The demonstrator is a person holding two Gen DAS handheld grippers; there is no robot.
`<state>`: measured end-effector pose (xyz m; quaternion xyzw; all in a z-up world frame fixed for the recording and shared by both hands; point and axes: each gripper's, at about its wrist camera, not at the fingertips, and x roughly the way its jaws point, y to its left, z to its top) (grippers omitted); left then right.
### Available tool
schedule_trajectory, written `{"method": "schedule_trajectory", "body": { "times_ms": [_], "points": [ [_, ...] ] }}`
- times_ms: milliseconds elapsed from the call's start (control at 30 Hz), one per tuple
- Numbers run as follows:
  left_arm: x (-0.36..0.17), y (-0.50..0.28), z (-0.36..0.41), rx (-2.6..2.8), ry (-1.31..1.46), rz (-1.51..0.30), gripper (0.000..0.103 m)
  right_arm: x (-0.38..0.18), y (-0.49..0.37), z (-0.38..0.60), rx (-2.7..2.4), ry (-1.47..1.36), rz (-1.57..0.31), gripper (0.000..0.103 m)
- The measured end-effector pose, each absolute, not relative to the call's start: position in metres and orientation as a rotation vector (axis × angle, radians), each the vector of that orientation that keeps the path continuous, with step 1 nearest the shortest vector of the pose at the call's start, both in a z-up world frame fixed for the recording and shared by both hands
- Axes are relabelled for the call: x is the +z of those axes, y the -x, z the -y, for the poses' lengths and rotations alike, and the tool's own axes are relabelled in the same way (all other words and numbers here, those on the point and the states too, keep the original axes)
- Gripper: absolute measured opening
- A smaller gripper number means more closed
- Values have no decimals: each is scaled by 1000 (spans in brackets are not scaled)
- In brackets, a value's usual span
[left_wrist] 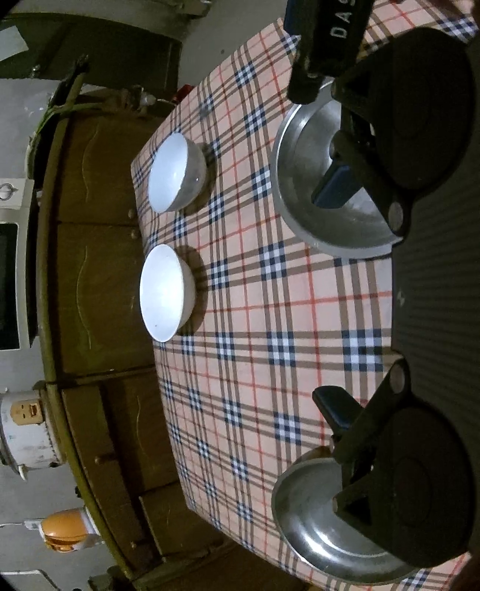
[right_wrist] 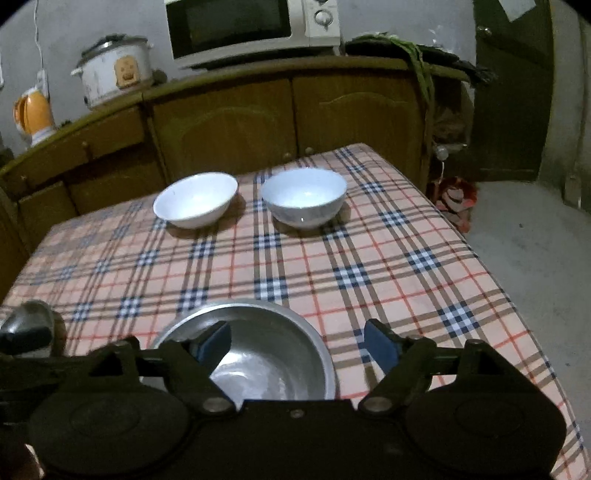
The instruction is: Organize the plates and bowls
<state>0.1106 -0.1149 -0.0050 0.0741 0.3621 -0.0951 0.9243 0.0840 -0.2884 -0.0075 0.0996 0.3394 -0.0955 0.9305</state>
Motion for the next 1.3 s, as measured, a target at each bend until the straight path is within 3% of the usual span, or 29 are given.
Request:
{"method": "schedule_trajectory", "body": {
  "times_ms": [333, 767, 1300],
  "points": [
    [4, -115, 100, -180, -85, -730, 103, -6, -86, 286, -120, -272, -641, 94],
    [11, -124, 88, -159, -83, -726, 103, 9, -105, 265, -136, -120, -655, 94],
    [18, -140, 80, -149, -98, -735, 103, 22, -124, 259, -96, -129, -636, 94]
  ]
}}
